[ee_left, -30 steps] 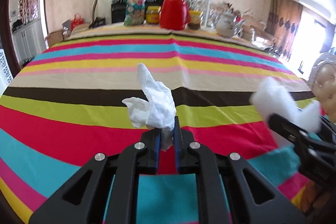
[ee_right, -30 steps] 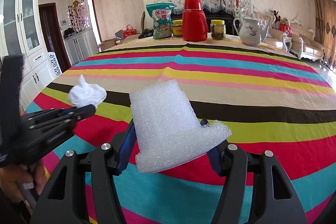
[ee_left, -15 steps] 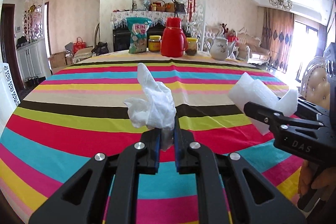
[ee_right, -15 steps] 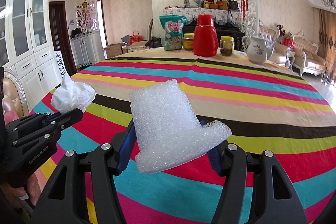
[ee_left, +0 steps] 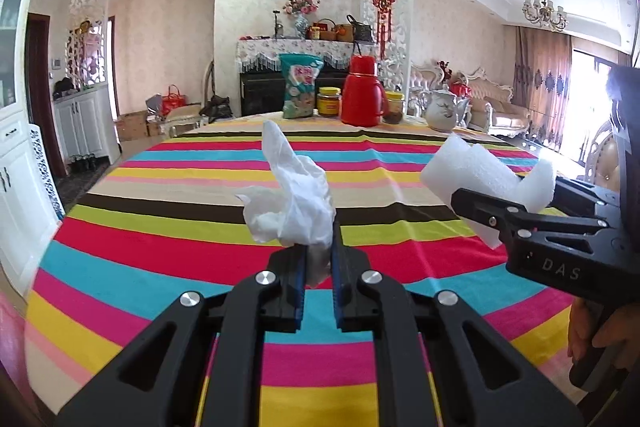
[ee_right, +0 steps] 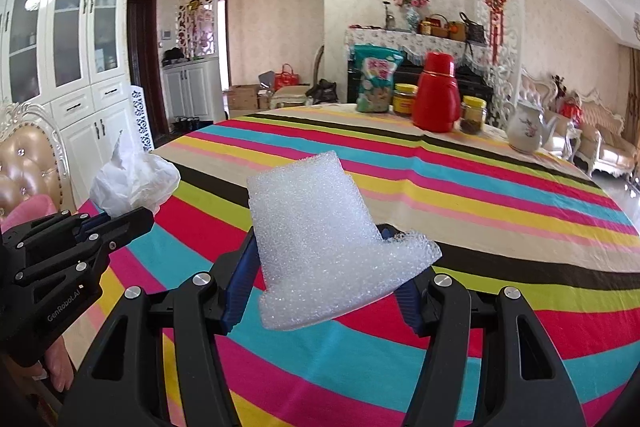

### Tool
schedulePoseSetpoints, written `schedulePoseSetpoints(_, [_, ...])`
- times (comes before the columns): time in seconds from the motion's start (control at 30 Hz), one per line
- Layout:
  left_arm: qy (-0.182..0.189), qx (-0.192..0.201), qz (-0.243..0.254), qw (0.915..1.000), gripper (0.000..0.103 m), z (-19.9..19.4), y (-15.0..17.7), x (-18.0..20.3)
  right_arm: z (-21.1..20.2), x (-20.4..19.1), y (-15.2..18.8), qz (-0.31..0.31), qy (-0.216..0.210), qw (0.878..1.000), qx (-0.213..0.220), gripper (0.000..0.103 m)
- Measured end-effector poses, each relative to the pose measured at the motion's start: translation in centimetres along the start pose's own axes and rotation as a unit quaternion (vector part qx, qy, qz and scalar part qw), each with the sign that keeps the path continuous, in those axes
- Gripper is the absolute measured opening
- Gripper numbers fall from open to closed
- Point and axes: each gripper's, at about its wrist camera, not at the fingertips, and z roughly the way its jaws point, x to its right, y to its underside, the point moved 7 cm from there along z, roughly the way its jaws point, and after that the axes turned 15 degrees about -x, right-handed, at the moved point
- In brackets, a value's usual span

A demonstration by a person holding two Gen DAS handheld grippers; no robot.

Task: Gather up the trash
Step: 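Carry the foam block and tissue over to the pink bin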

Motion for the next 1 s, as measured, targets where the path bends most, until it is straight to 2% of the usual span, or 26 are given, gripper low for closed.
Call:
schedulePoseSetpoints(0.47, [-0.030, 0.009, -0.021, 0.9993, 0.011, -5.8, 3.7, -7.1, 0.3, -8.1, -1.0, -0.039, -0.033, 0.999, 0.002, 0.058])
schedulePoseSetpoints(0.73, [-0.054, 0.008, -0.036, 0.9978, 0.011, -9.1, 5.9, -11.7, 0.3, -14.0, -1.4, -0.061, -0.079, 0.995, 0.007, 0.058])
schedulePoseSetpoints(1.0, [-0.092, -0.004, -0.078, 0.9927, 0.011, -12.6, 9.5, -17.2, -0.4, -21.1, -1.1, -0.109, -0.126, 0.986, 0.019, 0.058])
